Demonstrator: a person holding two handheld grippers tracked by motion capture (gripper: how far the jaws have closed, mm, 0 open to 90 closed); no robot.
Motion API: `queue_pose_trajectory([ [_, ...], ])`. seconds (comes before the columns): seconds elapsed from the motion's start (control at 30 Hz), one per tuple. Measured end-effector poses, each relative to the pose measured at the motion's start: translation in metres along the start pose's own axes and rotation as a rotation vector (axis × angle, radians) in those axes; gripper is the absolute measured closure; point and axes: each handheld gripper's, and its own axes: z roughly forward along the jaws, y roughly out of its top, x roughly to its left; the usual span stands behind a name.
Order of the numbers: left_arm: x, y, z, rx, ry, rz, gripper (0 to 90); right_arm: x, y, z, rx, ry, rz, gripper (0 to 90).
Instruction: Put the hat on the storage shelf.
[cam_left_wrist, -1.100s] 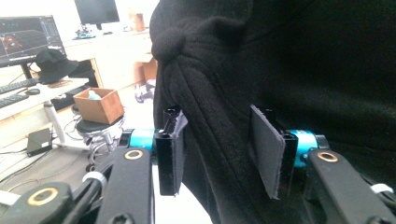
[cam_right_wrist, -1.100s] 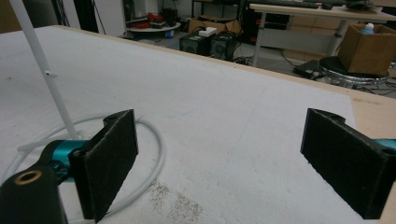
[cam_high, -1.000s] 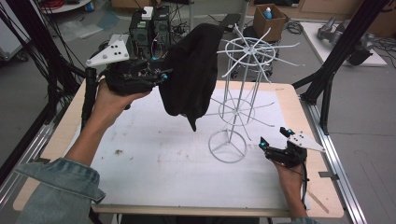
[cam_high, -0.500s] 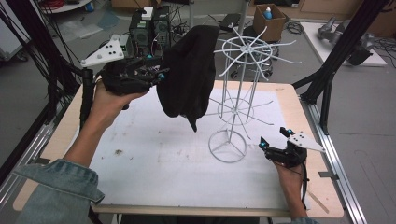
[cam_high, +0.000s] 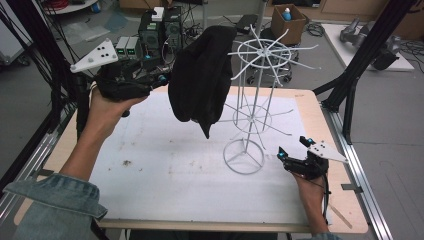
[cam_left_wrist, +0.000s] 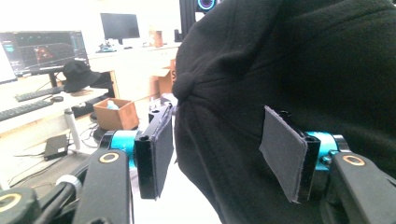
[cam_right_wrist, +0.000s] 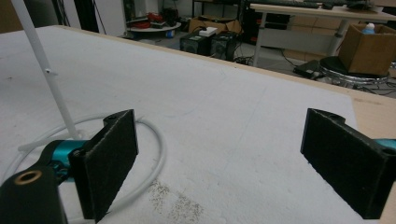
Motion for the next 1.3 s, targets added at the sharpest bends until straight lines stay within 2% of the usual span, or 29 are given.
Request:
queue_pose_trajectory([
  [0.3,0.004,-0.007,-0.019,-0.003,0.062,-0.003,38.1,0.000,0.000,0.000,-0.004,-0.002,0.004,10.3],
  [0.7,0.003,-0.029,-0.041,0.013,0.157,0.004,31.3,-0.001,0.000,0.000,-0.002,-0.001,0.008,10.3],
  [1.1,0.000,-0.055,-0.056,0.015,0.261,0.012,19.7,0.001,0.001,0.001,-0.005,-0.001,0.003,10.3],
  [1.3,-0.001,-0.075,-0.062,0.036,0.289,0.005,19.1,0.001,0.001,0.001,0.000,0.000,0.004,10.3],
])
